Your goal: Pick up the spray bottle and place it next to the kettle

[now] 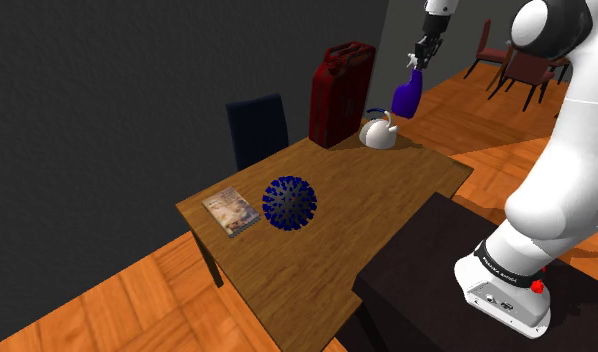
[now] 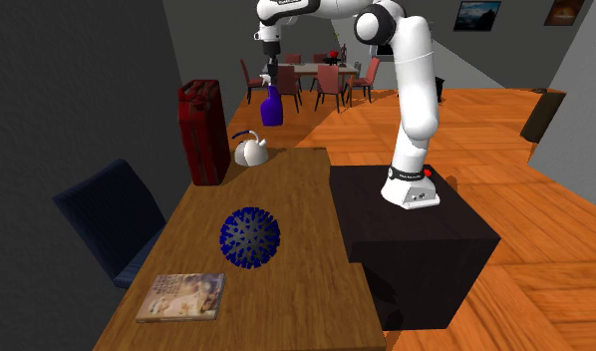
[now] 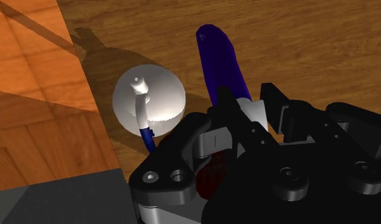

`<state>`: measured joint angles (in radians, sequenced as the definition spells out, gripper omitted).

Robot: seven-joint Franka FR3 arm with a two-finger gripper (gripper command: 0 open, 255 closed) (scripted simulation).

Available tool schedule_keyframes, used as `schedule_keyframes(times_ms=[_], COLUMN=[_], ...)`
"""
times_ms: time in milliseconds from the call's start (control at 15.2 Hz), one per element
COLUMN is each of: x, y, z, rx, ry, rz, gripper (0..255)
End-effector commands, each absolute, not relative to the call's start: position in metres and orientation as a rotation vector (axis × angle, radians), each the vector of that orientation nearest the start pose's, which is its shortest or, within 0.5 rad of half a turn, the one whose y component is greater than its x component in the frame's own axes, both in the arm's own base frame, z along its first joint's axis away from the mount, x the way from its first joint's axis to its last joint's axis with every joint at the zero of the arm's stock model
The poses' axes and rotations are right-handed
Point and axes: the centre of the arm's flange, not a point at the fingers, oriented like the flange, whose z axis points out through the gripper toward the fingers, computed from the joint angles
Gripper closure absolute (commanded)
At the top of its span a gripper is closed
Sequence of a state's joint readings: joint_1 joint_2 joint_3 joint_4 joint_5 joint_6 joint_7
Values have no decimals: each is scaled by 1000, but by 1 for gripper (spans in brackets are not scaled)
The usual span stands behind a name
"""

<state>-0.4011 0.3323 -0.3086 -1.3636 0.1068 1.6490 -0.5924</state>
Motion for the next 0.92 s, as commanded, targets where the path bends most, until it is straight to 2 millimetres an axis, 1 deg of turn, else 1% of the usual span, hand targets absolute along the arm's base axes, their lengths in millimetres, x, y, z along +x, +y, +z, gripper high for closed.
schedule_keyframes(times_ms=[0, 330, 396, 858], x=[517, 509, 508, 508], y=[-419, -484, -493, -493], z=[533, 525, 524, 487], rx=[-3112, -3112, -3112, -3112], ry=[173, 173, 173, 173], rz=[33, 33, 33, 33], gripper=[255, 255, 255, 255])
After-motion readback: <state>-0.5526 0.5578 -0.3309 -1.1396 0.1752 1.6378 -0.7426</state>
